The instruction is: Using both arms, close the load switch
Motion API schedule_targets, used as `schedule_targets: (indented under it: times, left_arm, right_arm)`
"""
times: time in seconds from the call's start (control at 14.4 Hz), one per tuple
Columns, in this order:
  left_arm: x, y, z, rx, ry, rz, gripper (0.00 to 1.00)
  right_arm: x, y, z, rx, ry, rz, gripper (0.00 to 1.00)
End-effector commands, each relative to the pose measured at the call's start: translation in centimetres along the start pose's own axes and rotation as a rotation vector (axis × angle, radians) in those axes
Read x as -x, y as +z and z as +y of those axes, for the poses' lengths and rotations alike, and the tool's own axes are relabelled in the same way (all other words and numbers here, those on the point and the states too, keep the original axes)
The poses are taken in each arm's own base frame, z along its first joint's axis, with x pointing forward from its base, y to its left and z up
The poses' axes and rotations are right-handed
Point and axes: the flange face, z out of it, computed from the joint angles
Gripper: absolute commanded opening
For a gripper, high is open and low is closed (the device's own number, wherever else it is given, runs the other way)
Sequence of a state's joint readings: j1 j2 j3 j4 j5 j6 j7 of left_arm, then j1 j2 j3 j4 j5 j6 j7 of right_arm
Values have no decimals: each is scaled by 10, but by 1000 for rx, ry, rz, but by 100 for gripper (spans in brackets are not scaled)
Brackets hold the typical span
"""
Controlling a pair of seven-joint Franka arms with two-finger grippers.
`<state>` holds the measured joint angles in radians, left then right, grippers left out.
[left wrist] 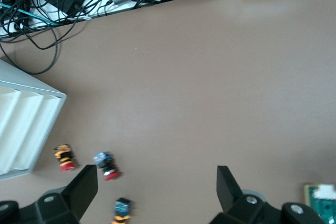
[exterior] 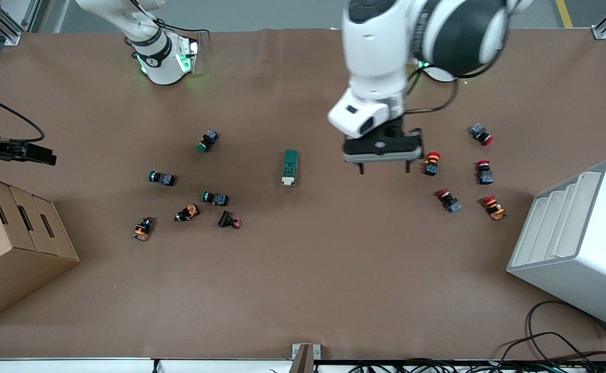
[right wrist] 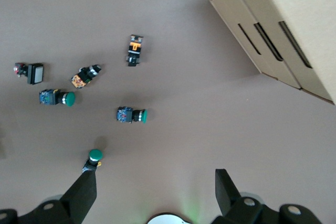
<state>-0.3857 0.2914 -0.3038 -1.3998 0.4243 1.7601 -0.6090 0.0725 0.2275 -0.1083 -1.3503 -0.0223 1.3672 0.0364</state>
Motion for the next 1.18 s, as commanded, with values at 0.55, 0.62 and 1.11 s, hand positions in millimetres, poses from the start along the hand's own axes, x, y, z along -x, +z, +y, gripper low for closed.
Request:
schedule_targets:
  times: [0.55, 0.62, 1.11]
  left_arm:
    - [-31, 9, -252, 115, -51, -171, 100]
    - [-28, 9, -267, 119, -56, -188, 100]
    - [-6, -7, -313, 172, -81, -255, 100]
  right_arm:
    - [24, -31, 9, -59, 33, 37, 100]
    - [29, -36, 16, -62, 42, 46, 100]
    - [65, -49, 14, -68, 21, 51, 100]
